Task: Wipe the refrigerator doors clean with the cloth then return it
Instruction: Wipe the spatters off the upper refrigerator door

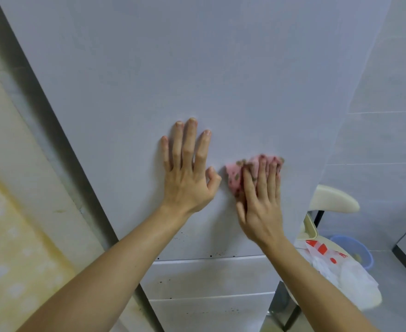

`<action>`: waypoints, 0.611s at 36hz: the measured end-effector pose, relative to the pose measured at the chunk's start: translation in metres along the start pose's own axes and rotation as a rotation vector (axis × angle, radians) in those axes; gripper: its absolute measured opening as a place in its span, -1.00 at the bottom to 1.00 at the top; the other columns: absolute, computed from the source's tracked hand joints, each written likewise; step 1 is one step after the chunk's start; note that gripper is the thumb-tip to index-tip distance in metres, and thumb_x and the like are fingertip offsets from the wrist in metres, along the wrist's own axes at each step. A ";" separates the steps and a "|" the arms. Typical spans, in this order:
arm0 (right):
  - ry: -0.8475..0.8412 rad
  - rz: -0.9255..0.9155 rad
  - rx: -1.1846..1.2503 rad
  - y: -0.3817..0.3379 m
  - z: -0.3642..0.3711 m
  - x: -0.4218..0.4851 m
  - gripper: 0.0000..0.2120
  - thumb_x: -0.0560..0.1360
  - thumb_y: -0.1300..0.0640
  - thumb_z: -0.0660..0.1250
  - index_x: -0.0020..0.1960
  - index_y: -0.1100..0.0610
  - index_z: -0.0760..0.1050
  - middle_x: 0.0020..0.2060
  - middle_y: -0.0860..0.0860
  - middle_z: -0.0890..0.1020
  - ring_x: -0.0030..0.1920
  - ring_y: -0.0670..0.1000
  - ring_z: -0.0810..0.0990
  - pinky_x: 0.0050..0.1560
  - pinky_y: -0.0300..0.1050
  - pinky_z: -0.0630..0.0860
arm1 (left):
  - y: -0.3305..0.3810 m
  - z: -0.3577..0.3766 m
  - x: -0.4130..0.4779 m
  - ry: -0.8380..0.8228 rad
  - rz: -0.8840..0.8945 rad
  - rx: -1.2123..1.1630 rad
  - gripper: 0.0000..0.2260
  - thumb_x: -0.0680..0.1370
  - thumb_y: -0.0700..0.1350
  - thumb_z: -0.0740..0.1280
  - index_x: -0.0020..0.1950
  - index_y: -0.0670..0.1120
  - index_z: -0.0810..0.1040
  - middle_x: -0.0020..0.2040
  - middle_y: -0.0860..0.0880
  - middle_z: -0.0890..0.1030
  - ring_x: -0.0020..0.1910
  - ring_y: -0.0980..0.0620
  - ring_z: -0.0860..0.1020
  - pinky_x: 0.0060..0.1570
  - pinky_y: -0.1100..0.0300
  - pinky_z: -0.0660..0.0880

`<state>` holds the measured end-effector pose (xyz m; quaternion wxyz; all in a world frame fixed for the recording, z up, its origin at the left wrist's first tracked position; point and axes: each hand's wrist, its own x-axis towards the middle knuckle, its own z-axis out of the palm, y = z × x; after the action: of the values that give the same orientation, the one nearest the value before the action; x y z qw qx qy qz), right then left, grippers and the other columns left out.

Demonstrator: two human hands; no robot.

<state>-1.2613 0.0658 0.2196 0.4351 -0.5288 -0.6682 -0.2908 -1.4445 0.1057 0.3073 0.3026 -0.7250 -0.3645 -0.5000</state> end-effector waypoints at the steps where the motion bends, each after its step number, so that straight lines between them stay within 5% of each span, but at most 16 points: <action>1: 0.028 0.041 0.021 -0.001 -0.005 0.016 -0.17 0.51 0.15 0.22 0.70 0.18 -0.04 0.67 0.27 -0.03 0.68 0.27 -0.18 0.67 0.21 -0.18 | 0.002 0.001 0.000 -0.001 -0.001 -0.001 -0.24 0.41 -0.16 0.40 0.60 -0.16 0.26 0.61 -0.31 0.28 0.65 -0.31 0.08 0.62 -0.34 -0.03; 9: 0.133 0.072 0.025 0.010 -0.004 0.032 -0.24 0.53 0.15 0.22 0.68 0.20 0.07 0.63 0.33 0.13 0.68 0.26 -0.15 0.66 0.23 -0.14 | 0.021 0.010 -0.001 -0.027 0.074 0.011 -0.27 0.44 -0.16 0.38 0.62 -0.08 0.27 0.64 -0.21 0.27 0.65 -0.26 0.16 0.62 -0.33 -0.03; 14: 0.058 0.010 -0.037 0.031 0.013 -0.041 -0.21 0.58 0.08 0.22 0.72 0.10 -0.07 0.70 0.14 -0.11 0.69 0.27 -0.11 0.67 0.21 -0.10 | 0.023 0.017 -0.005 0.002 0.064 0.028 -0.26 0.44 -0.20 0.36 0.63 -0.09 0.26 0.66 -0.18 0.19 0.67 -0.23 0.11 0.62 -0.32 -0.04; 22: 0.000 0.001 -0.043 0.042 0.010 -0.063 -0.26 0.63 0.09 0.21 0.72 0.09 -0.06 0.71 0.10 -0.09 0.69 0.21 -0.09 0.68 0.17 -0.11 | 0.026 0.020 -0.014 0.001 0.035 0.028 -0.30 0.48 -0.18 0.36 0.63 -0.11 0.27 0.65 -0.21 0.24 0.66 -0.25 0.13 0.62 -0.31 0.00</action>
<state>-1.2195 0.0571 0.1562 0.4235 -0.5384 -0.6616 -0.3050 -1.4164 0.1045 0.2859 0.3219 -0.7267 -0.3585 -0.4897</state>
